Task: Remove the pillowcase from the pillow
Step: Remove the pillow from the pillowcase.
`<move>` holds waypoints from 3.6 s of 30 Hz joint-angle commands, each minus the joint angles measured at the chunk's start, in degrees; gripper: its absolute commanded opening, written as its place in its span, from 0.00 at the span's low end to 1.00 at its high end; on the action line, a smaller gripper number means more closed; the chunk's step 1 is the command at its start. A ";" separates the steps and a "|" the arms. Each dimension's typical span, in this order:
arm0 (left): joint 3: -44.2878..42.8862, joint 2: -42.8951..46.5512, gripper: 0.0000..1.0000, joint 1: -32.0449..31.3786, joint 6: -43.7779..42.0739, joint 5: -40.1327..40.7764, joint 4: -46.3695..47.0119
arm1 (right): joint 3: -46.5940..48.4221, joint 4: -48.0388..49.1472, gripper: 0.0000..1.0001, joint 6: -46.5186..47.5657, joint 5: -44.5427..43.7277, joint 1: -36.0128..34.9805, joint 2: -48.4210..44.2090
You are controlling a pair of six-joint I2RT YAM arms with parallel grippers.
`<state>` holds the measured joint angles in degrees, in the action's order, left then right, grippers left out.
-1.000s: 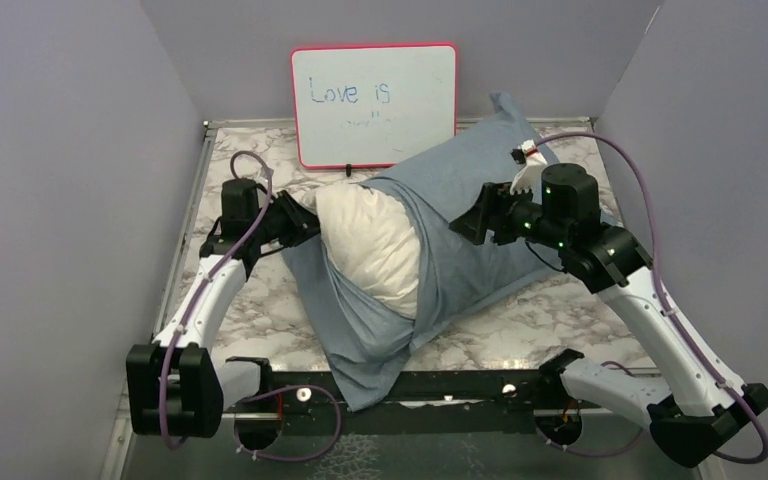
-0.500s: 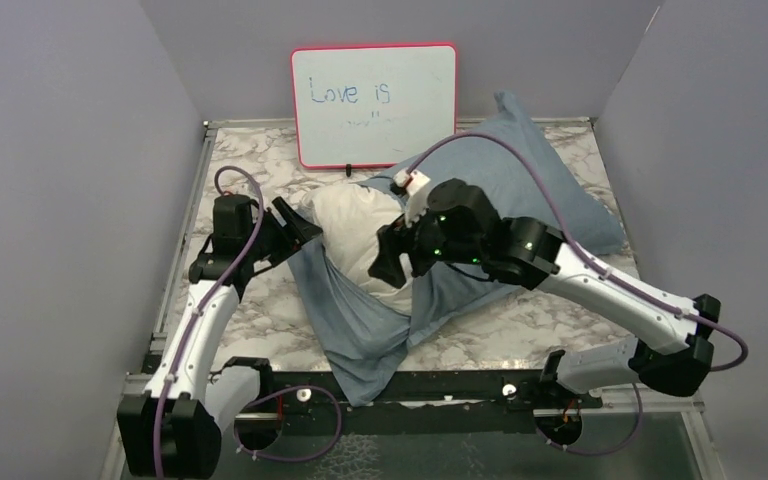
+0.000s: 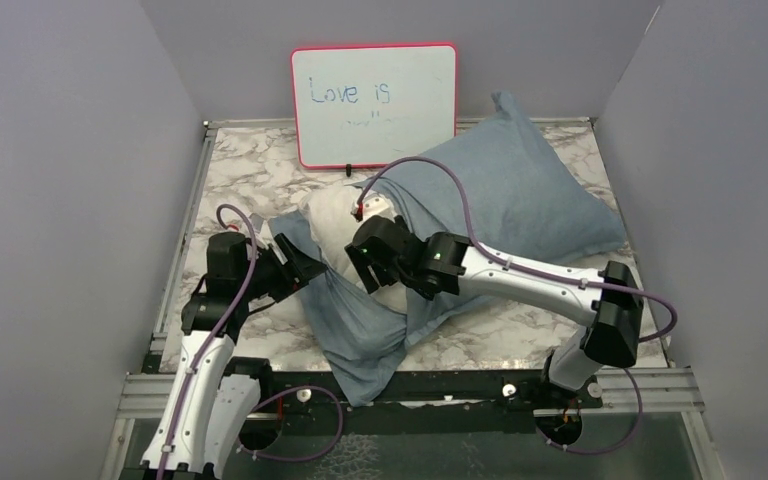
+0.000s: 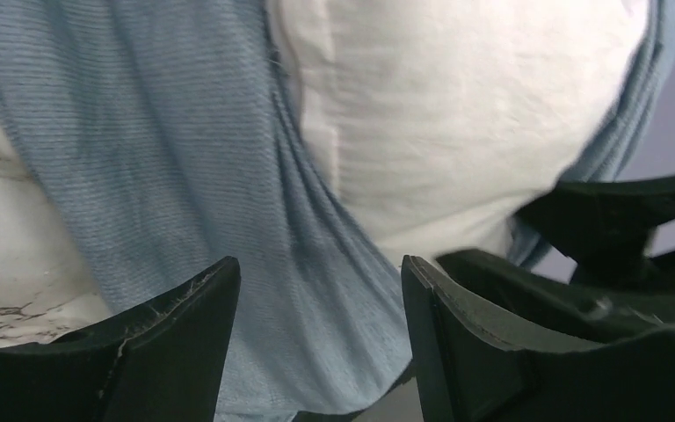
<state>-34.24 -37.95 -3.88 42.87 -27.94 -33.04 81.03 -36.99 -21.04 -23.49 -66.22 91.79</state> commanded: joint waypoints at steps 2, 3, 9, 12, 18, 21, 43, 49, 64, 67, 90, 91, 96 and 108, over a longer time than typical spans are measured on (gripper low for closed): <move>-1.23 -0.55 0.68 -2.25 0.60 -7.97 0.99 | 1.69 -0.81 0.61 -8.69 -6.64 -0.02 4.86; -1.20 -1.74 0.68 -3.51 0.54 -7.55 0.95 | 1.49 -0.49 0.55 -9.86 -6.43 0.07 5.04; 0.31 -3.32 0.66 -12.97 4.67 0.78 1.97 | -1.24 2.81 0.36 -13.70 -4.68 0.93 2.99; 2.63 -4.61 0.64 -16.27 7.04 2.04 6.64 | -3.27 4.80 0.30 -14.17 -2.52 1.39 1.68; 4.01 -2.60 0.32 -20.59 9.77 8.89 11.66 | -9.10 10.28 0.18 -15.84 4.27 5.23 -1.00; 5.59 -3.17 0.21 -20.71 8.97 6.24 11.68 | -11.24 12.99 0.14 -16.13 9.48 8.81 -3.05; 9.93 8.73 0.00 -21.08 7.94 5.10 -4.70 | -10.62 17.54 0.02 -12.50 20.67 14.67 -5.67; 5.57 7.14 0.15 -21.08 12.47 5.52 3.31 | -13.01 18.40 0.01 -12.78 30.29 14.54 -4.94; 0.62 -7.26 0.64 -21.08 10.95 5.09 6.55 | -15.67 18.35 0.01 -13.64 31.09 14.18 -7.29; 0.33 -9.23 0.62 -21.08 8.31 7.51 4.45 | -15.42 18.01 0.01 -13.47 30.08 14.18 -8.24; 5.83 -1.51 0.00 -21.48 -0.16 -6.28 -5.40 | -6.51 25.80 0.01 -18.27 16.24 14.27 -8.79; 6.33 -1.14 0.00 -21.53 0.11 -6.03 -5.39 | -6.04 26.10 0.01 -17.54 16.59 14.22 -8.56; 6.99 -2.83 0.00 -21.59 1.00 -4.22 -3.48 | -5.65 23.84 0.01 -14.57 22.32 14.18 -6.62; 6.33 -13.87 0.00 -31.78 3.15 3.99 4.92 | -7.81 32.77 0.01 -19.52 27.04 13.74 -7.98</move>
<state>-28.56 -48.75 -29.87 45.84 -25.74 -25.39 67.94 -17.65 -37.12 3.16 -52.75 84.31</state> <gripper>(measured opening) 0.008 0.092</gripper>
